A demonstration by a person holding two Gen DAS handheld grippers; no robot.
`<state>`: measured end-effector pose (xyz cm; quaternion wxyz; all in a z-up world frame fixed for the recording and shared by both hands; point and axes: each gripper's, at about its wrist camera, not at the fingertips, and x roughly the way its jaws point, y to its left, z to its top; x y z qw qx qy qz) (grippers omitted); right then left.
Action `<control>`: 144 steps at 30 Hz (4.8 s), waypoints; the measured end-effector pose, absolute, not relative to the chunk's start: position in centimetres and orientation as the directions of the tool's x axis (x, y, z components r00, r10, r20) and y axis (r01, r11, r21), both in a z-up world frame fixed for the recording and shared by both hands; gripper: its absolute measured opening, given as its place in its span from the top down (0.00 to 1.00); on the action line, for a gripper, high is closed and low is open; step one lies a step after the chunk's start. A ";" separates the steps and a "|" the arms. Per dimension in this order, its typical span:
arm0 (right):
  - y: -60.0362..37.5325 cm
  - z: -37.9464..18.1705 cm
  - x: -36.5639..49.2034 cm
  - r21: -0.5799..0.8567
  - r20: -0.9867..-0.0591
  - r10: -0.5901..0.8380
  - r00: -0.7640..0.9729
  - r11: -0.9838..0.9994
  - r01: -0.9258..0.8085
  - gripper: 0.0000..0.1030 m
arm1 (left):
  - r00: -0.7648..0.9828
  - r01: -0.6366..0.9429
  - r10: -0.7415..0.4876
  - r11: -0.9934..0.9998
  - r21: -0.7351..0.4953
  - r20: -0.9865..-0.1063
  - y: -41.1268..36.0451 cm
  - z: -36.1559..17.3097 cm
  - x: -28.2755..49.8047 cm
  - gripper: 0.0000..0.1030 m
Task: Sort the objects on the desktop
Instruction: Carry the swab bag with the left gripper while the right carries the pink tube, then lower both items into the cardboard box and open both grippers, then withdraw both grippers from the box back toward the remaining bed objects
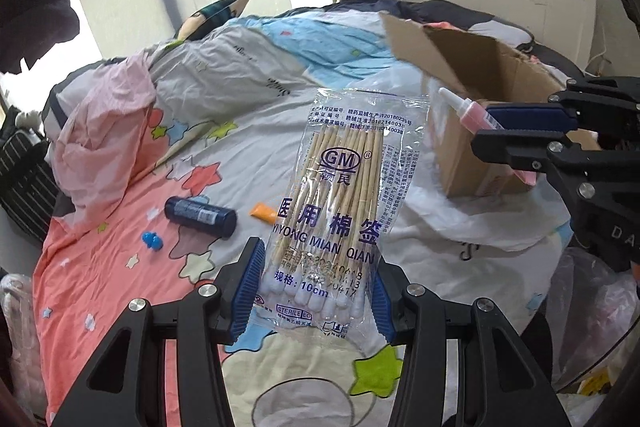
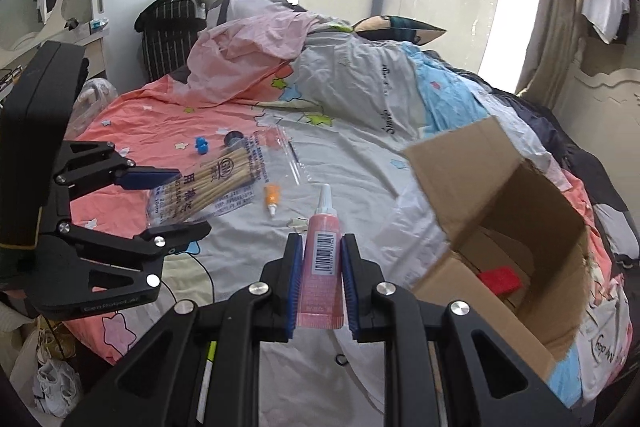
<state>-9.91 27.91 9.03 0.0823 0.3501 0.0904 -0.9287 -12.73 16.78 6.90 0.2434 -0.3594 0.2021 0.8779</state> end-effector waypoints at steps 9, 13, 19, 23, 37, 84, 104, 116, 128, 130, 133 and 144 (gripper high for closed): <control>31.7 10.2 -7.7 -0.100 -0.638 -0.058 -0.768 -0.982 0.158 0.83 | -0.608 -0.627 0.327 -0.756 0.185 -0.723 21.6 7.9 -11.1 0.52; 33.7 10.4 -7.0 -0.108 -0.637 -0.024 -0.770 -0.987 0.119 0.83 | -0.623 -0.628 0.326 -0.751 0.205 -0.711 23.1 8.2 -10.9 0.52; 36.7 10.5 -6.3 -0.095 -0.633 0.005 -0.774 -0.993 0.071 0.83 | -0.606 -0.657 0.368 -0.732 0.182 -0.705 25.4 8.9 -10.9 0.52; 38.3 10.4 -6.2 -0.086 -0.633 0.020 -0.774 -0.995 0.045 0.83 | -0.594 -0.677 0.389 -0.714 0.177 -0.704 27.0 9.1 -10.6 0.52; 42.3 9.8 -6.6 -0.047 -0.630 0.032 -0.776 -0.999 -0.003 0.83 | -0.538 -0.727 0.436 -0.673 0.136 -0.721 32.2 8.8 -11.1 0.52; 48.5 7.2 -10.9 -0.073 -0.666 0.109 -0.738 -0.994 -0.080 0.83 | -0.445 -0.756 0.491 -0.654 0.021 -0.749 41.4 7.0 -16.1 0.52; 49.1 7.6 -10.4 0.008 -0.650 0.050 -0.758 -0.997 -0.073 0.71 | -0.441 -0.753 0.498 -0.659 0.005 -0.746 41.2 7.0 -16.4 0.52; 50.6 8.2 -9.2 0.060 -0.616 0.064 -0.785 -0.990 -0.128 0.38 | -0.458 -0.750 0.482 -0.660 0.034 -0.747 41.6 6.9 -15.8 0.43; 50.7 8.0 -8.8 0.085 -0.622 0.047 -0.782 -0.988 -0.127 0.37 | -0.554 -0.694 0.389 -0.705 0.150 -0.736 40.7 6.5 -16.1 0.00; 50.6 8.0 -8.7 0.080 -0.624 0.050 -0.780 -0.989 -0.127 0.37 | -0.579 -0.678 0.370 -0.713 0.178 -0.726 40.5 6.5 -15.9 0.00; 50.3 8.0 -8.7 0.072 -0.627 0.055 -0.777 -0.989 -0.128 0.37 | -0.587 -0.664 0.371 -0.729 0.165 -0.719 39.7 6.9 -16.1 0.00; 48.3 8.5 -8.2 0.042 -0.631 0.061 -0.774 -0.993 -0.113 0.37 | -0.554 -0.668 0.419 -0.740 0.083 -0.720 36.6 7.8 -16.0 0.00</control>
